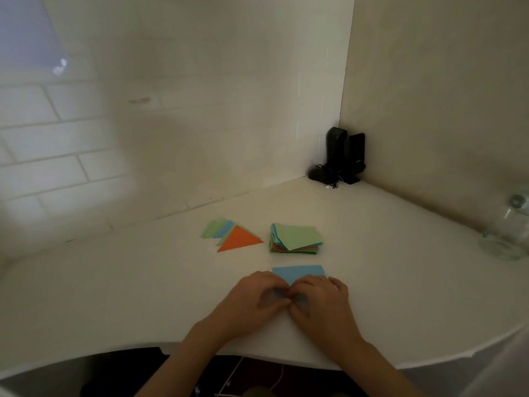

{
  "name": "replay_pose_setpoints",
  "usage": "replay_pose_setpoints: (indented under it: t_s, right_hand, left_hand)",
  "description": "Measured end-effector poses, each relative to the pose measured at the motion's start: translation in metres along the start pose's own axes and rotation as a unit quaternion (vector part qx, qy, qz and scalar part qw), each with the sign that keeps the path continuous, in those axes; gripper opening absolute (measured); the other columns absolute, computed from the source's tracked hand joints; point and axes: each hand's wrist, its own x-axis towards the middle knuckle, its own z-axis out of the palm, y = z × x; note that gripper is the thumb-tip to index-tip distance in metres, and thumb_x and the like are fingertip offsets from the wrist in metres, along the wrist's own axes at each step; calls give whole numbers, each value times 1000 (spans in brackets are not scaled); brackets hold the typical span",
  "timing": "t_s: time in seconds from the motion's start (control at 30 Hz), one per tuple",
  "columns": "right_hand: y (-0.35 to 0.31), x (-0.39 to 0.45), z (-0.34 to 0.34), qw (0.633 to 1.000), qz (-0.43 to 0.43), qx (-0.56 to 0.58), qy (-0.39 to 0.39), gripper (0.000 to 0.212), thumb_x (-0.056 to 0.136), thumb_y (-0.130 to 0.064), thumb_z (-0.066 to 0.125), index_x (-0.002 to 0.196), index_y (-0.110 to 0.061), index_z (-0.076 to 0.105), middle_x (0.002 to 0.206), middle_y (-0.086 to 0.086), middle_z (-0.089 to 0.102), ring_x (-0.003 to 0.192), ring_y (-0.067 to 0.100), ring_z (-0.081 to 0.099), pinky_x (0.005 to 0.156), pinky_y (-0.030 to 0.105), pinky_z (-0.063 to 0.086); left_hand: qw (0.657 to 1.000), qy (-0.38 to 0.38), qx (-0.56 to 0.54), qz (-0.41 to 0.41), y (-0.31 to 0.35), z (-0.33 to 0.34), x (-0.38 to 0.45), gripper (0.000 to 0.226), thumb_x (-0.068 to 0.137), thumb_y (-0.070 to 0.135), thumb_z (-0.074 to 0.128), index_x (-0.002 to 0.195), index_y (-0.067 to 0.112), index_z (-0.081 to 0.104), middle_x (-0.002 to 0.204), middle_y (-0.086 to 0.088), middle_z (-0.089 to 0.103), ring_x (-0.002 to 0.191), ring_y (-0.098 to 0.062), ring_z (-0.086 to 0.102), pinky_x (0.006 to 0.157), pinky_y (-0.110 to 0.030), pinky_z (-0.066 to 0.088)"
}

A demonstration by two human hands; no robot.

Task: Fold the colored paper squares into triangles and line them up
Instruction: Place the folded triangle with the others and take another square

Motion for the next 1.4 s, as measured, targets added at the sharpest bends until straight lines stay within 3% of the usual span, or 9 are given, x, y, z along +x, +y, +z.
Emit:
replay_pose_setpoints:
  t_s: [0.3, 0.47, 0.57, 0.7, 0.9, 1.07, 1.17, 1.3, 1.4]
  right_hand:
    - [22, 7, -11, 992, -46, 79, -81, 25, 75, -58, 58, 82, -35, 64, 85, -24, 63, 84, -10, 54, 94, 33, 38]
    - [20, 13, -9, 993, -42, 78, -80, 21, 74, -51, 57, 78, -32, 67, 79, -23, 62, 75, -7, 53, 78, 35, 48]
    - [18, 11, -3, 992, -5, 116, -49, 18, 68, -50, 66, 80, -36, 68, 79, -27, 60, 78, -5, 57, 80, 35, 49]
    - [12, 18, -9, 984, 54, 149, -84, 29, 64, -36, 82, 79, -48, 60, 84, -27, 61, 86, -3, 58, 87, 22, 42]
    - [25, 19, -21, 970, 61, 179, -155, 33, 69, -22, 80, 78, -48, 62, 87, -21, 64, 91, -14, 51, 75, 0, 32]
    - [20, 17, -18, 976, 60, 171, -125, 14, 68, -44, 77, 78, -40, 68, 82, -18, 65, 84, -5, 58, 76, 11, 42]
    - [17, 16, -11, 986, 38, 113, -115, 30, 62, -66, 65, 77, -40, 68, 82, -18, 60, 78, -4, 53, 80, 23, 40]
    - [17, 19, -9, 983, 24, 83, -161, 17, 73, -60, 61, 78, -44, 62, 90, -21, 50, 83, -8, 43, 95, 29, 31]
    - [21, 24, -16, 974, 0, 103, -203, 16, 70, -64, 49, 67, -48, 53, 94, -22, 54, 89, -9, 47, 98, 35, 34]
  left_hand:
    - [1000, -1, -3, -16, 7, -6, -9, 20, 76, 32, 67, 93, 21, 71, 92, 9, 67, 83, 0, 59, 77, -10, 42]
    - [998, 47, -21, -45, 5, -1, -8, 7, 74, 21, 72, 81, 22, 70, 82, 10, 64, 76, -3, 59, 71, -12, 44]
    - [994, 62, -40, -77, 7, 2, -5, 11, 71, 17, 77, 76, 22, 69, 74, 10, 63, 70, -1, 58, 64, -7, 39]
    - [980, 29, -82, -179, 9, -3, 6, 15, 66, 15, 81, 71, 22, 69, 65, 9, 63, 56, 5, 56, 57, -7, 40]
    - [972, -19, -96, -215, 5, -9, 13, 18, 66, 12, 81, 71, 25, 70, 67, 8, 66, 57, 4, 57, 60, -9, 44]
    - [973, -37, -124, -189, 6, -15, 8, 23, 72, 5, 72, 81, 27, 71, 76, 4, 68, 68, -3, 62, 68, -17, 50]
    - [982, -57, -117, -140, 5, -19, -2, 28, 75, 7, 68, 95, 25, 70, 89, 8, 67, 82, -4, 62, 76, -17, 50]
    - [999, -7, -19, -47, 1, -15, -19, 33, 72, 26, 62, 104, 33, 64, 110, 18, 60, 101, -1, 52, 87, -12, 40]
    - [998, 16, 63, 15, -1, -8, -18, 35, 71, 24, 56, 104, 29, 64, 111, 15, 62, 105, -5, 53, 92, -25, 42]
